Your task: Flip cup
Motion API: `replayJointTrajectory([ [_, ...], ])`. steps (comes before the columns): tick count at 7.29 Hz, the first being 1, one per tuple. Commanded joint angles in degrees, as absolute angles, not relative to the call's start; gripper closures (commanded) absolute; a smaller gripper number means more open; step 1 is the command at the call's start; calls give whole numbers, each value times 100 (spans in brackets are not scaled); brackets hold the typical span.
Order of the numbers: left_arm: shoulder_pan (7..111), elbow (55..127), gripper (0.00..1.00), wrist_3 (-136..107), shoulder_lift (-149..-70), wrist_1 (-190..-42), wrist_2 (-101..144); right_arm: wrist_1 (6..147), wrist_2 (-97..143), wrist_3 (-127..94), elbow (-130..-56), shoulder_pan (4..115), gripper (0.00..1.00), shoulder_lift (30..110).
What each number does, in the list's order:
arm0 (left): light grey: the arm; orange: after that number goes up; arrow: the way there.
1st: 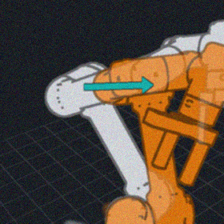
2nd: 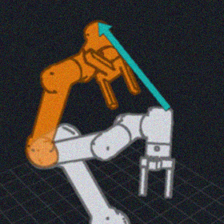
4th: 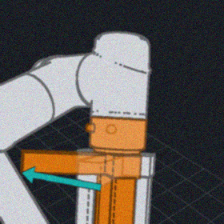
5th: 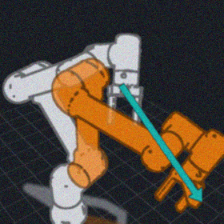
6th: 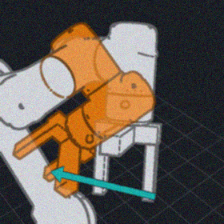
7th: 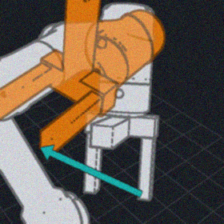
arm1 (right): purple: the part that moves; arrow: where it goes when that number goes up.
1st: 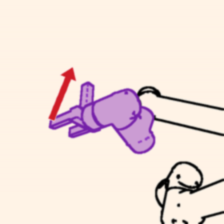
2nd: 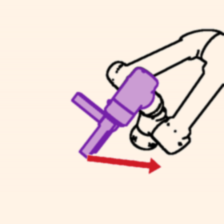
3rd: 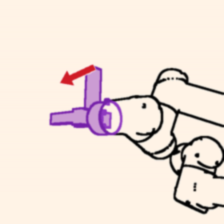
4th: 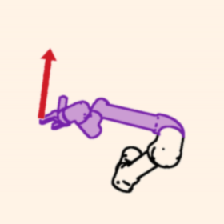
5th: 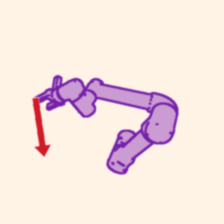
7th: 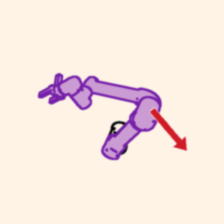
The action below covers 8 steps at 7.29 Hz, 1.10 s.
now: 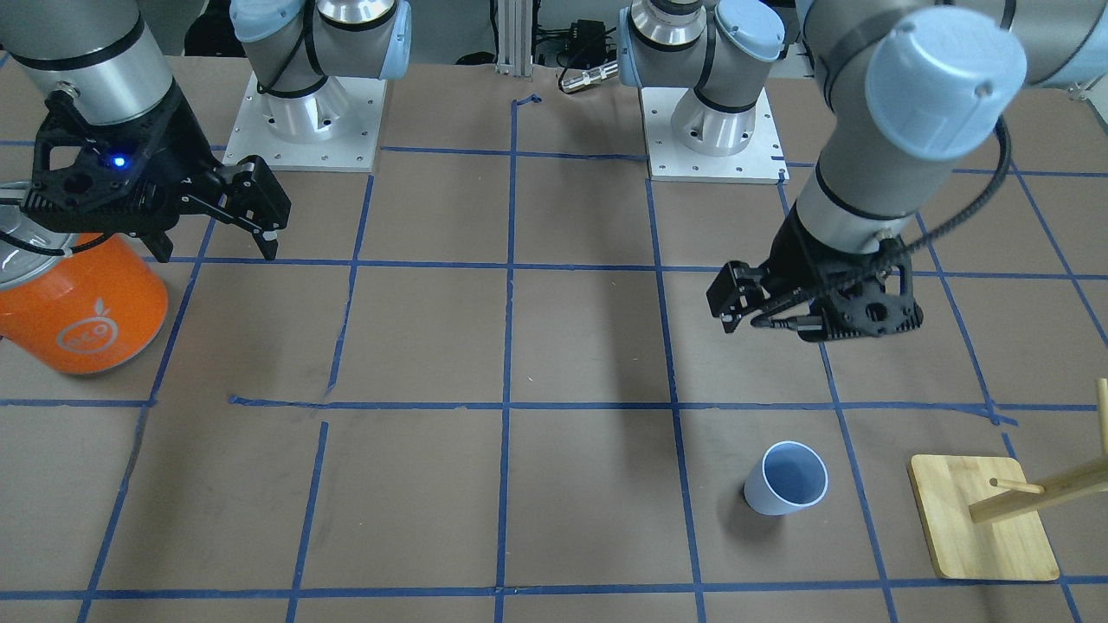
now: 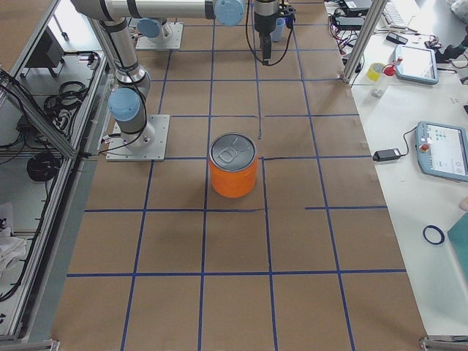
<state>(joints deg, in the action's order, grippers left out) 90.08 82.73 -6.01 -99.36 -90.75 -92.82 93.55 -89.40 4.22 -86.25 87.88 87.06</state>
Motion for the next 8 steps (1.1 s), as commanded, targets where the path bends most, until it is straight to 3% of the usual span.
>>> replayJointTrajectory([
  [1, 9350, 8515, 0, -1068, -9266, -9842, -9185, 9360, -8956, 422, -8657, 8789, 0, 8719],
  [4, 9387, 8841, 5, -1301, -9080, -9344, -8481, 9369, -8956, 466, -8666, 8798, 0, 8719],
  [6, 9334, 8772, 0, -1248, -9114, -8914, -8892, 9369, -8956, 466, -8666, 8807, 0, 8719],
  [8, 9316, 8815, 3, -995, -9158, -8561, -9209, 9369, -8956, 483, -8666, 8798, 0, 8719],
])
